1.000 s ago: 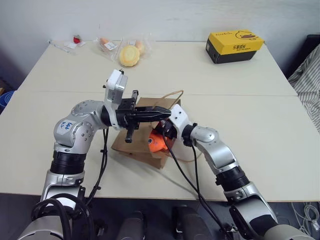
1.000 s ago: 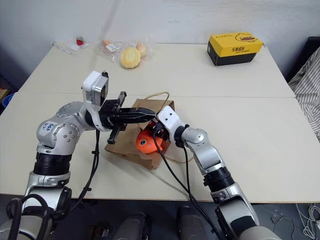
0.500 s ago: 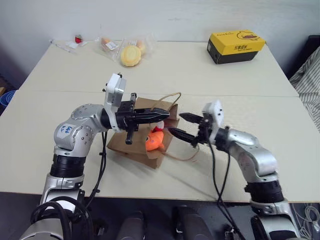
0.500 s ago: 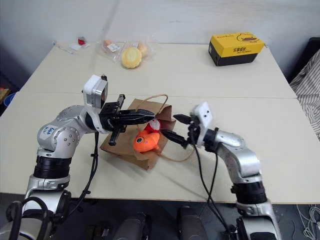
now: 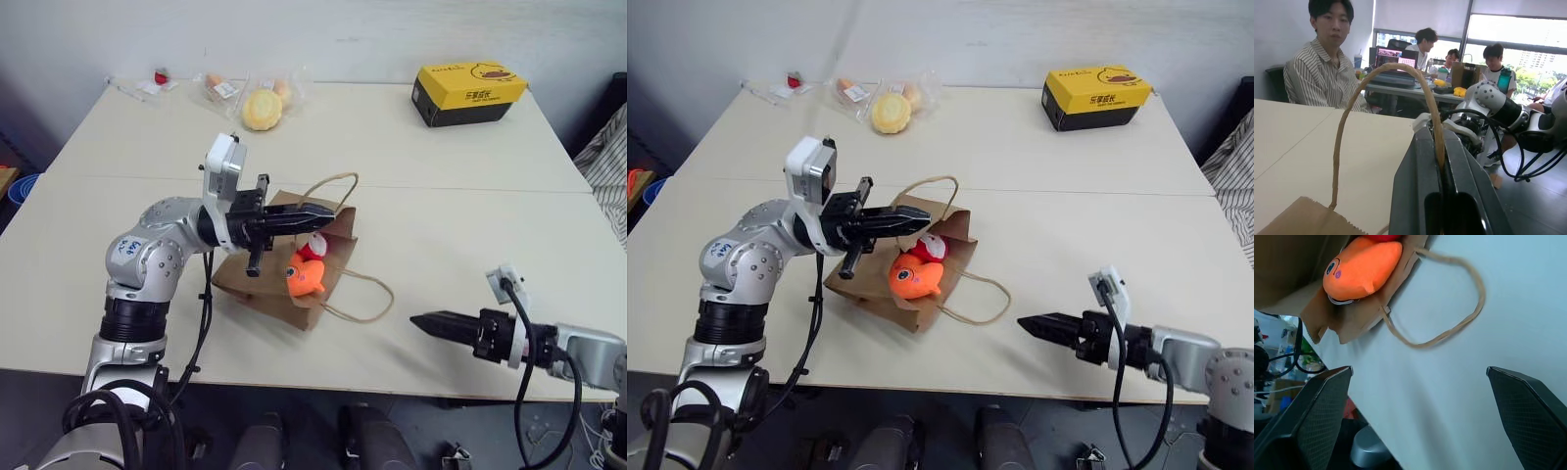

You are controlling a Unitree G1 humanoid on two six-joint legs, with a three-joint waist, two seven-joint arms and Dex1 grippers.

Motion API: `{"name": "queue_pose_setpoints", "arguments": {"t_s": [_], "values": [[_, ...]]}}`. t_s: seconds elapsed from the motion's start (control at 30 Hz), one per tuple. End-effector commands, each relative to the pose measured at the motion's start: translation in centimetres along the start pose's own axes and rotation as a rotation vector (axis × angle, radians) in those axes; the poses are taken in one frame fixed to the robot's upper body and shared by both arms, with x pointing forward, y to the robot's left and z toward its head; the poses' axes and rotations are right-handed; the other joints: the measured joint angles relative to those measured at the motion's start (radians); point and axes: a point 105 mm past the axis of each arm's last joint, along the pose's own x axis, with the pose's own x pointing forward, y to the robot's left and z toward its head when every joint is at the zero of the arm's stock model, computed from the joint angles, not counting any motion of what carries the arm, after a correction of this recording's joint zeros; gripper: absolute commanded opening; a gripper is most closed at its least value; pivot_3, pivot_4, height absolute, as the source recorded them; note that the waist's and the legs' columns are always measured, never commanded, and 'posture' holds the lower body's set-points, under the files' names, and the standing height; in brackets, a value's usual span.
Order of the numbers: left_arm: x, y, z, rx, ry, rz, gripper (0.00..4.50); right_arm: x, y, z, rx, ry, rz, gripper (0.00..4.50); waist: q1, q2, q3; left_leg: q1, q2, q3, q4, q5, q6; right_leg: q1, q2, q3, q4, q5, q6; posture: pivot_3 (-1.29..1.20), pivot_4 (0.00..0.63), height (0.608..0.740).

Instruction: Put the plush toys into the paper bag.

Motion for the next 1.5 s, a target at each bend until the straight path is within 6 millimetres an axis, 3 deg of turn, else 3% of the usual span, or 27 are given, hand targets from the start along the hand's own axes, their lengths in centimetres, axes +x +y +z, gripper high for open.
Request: {"name": "queue_pose_setpoints", "arguments": {"t_s": [0.03, 0.2, 0.37, 0.4, 0.47, 0.63, 0.83, 1.0, 1.2, 1.37, 1.5], "values": [[0.0, -0.3, 0.8, 0.031, -0.017, -0.019, 0.00, 1.0, 0.5, -1.6, 0.039, 0.015, 0.006, 4.47, 0.002, 0.000, 0.000, 0.000, 0.000, 0.000, 0.000, 0.000, 0.000, 0.000, 0.000, 0.000, 0.000, 0.000, 0.000, 0.00, 0.150, 0.740], [-0.5, 0.1, 1.5, 0.051, -0.015, -0.006, 0.00, 3.5, 0.1, -2.4, 0.078, 0.003, -0.054, 4.47, -0.002, -0.002, -0.001, 0.000, 0.000, 0.000, 0.000, 0.000, 0.000, 0.000, 0.000, 0.000, 0.001, 0.000, 0.000, 0.00, 0.150, 0.740], [-1.5, -0.2, 1.1, 0.036, 0.036, -0.014, 0.00, 5.9, 0.6, -0.5, 0.159, -0.112, -0.017, 4.47, -0.026, -0.003, -0.002, 0.004, 0.000, 0.000, -0.004, 0.000, 0.001, 0.001, 0.001, 0.001, 0.001, 0.000, 0.000, 0.00, 0.150, 0.740], [-1.3, -0.3, 1.0, 0.038, 0.030, -0.018, 0.00, 6.4, 1.1, -0.5, 0.161, -0.104, 0.008, 4.30, -0.027, -0.003, -0.002, 0.004, 0.001, 0.000, -0.005, 0.000, 0.000, 0.001, 0.001, 0.001, 0.001, 0.000, 0.000, 0.00, 0.150, 0.740], [-0.8, -0.3, 1.1, 0.043, 0.013, -0.020, 0.00, 7.3, 1.8, -0.2, 0.169, -0.102, 0.037, 3.86, -0.025, -0.003, -0.002, 0.004, 0.001, 0.000, -0.005, 0.001, 0.000, 0.000, 0.001, 0.001, 0.001, 0.000, 0.000, 0.00, 0.150, 0.740], [-0.5, -0.3, 1.0, 0.048, 0.006, -0.021, 0.00, 8.2, 2.7, 1.2, 0.191, -0.140, 0.080, 2.10, -0.024, -0.002, -0.001, 0.002, 0.000, 0.000, -0.008, 0.002, -0.001, -0.001, 0.000, 0.000, 0.002, 0.000, 0.000, 0.00, 0.150, 0.740], [-1.0, -0.2, 0.9, 0.054, 0.011, -0.004, 0.00, 6.1, 3.9, 4.5, 0.148, -0.294, 0.148, 0.01, -0.022, -0.002, -0.001, 0.000, 0.000, 0.000, -0.008, 0.002, -0.001, -0.001, 0.000, 0.000, -0.001, 0.000, 0.000, 0.00, 0.150, 0.740], [-1.1, 0.3, 1.2, 0.092, -0.008, 0.035, 0.00, 2.2, 7.6, 7.7, -0.012, -0.454, 0.294, 0.01, -0.021, -0.002, -0.001, 0.000, 0.000, 0.000, -0.009, 0.001, 0.000, -0.001, 0.000, 0.000, -0.002, 0.000, 0.000, 0.00, 0.150, 0.740], [-1.6, 3.2, 2.7, 0.200, -0.076, 0.189, 0.00, -2.0, 11.8, 11.1, -0.177, -0.584, 0.409, 0.01, -0.019, -0.002, -0.001, 0.000, 0.000, 0.000, -0.008, 0.001, 0.001, 0.000, 0.000, -0.001, -0.002, 0.000, 0.000, 0.00, 0.150, 0.740], [-1.9, 4.8, 3.5, 0.256, -0.111, 0.265, 0.00, -2.4, 13.0, 12.0, -0.238, -0.590, 0.437, 0.01, -0.020, -0.003, -0.001, 0.000, 0.000, 0.000, -0.009, 0.001, 0.000, 0.000, 0.001, -0.001, -0.002, 0.000, 0.000, 0.00, 0.150, 0.740], [-1.3, 5.3, 2.5, 0.270, -0.094, 0.275, 0.00, -0.7, 12.5, 11.1, -0.253, -0.539, 0.431, 0.01, -0.018, -0.003, -0.001, 0.000, 0.001, 0.000, -0.009, 0.001, 0.000, 0.000, 0.001, -0.001, -0.003, 0.000, 0.000, 0.00, 0.150, 0.740]]}}
